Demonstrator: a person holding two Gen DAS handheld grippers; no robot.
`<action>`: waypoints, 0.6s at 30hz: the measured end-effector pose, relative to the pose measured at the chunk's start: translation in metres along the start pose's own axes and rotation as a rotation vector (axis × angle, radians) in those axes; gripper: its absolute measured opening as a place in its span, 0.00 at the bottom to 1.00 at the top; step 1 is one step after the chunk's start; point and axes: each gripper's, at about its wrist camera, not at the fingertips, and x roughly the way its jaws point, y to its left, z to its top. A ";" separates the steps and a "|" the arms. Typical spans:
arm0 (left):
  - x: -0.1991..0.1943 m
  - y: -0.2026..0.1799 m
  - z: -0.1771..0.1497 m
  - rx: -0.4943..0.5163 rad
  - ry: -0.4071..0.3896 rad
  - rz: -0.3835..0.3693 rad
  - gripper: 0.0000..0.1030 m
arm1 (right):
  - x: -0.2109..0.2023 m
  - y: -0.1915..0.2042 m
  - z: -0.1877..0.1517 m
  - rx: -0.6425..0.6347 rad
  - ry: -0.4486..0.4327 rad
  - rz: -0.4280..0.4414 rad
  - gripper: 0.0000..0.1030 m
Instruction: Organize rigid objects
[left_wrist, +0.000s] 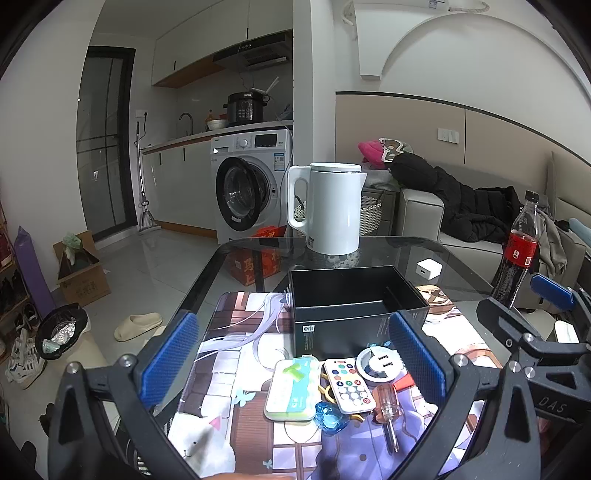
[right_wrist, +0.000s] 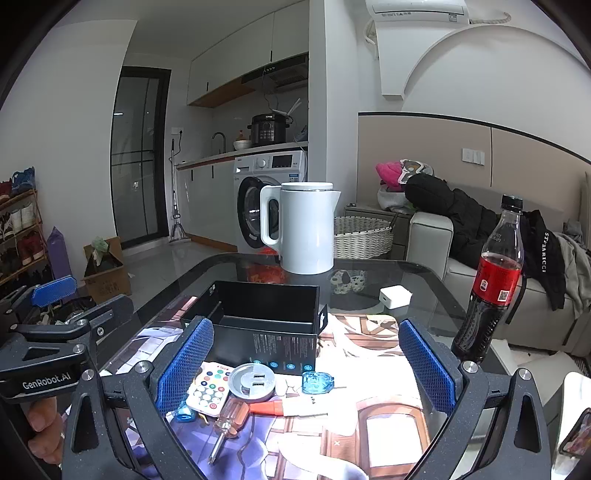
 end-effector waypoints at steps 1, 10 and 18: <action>0.001 0.000 0.000 0.000 0.002 0.000 1.00 | 0.000 0.000 0.000 0.001 -0.003 0.001 0.99; 0.000 -0.001 -0.001 0.005 -0.003 -0.002 1.00 | -0.002 -0.001 0.002 0.008 -0.007 0.003 0.99; 0.000 0.000 0.000 -0.004 0.005 -0.001 1.00 | -0.003 -0.002 0.002 0.007 -0.007 0.005 0.99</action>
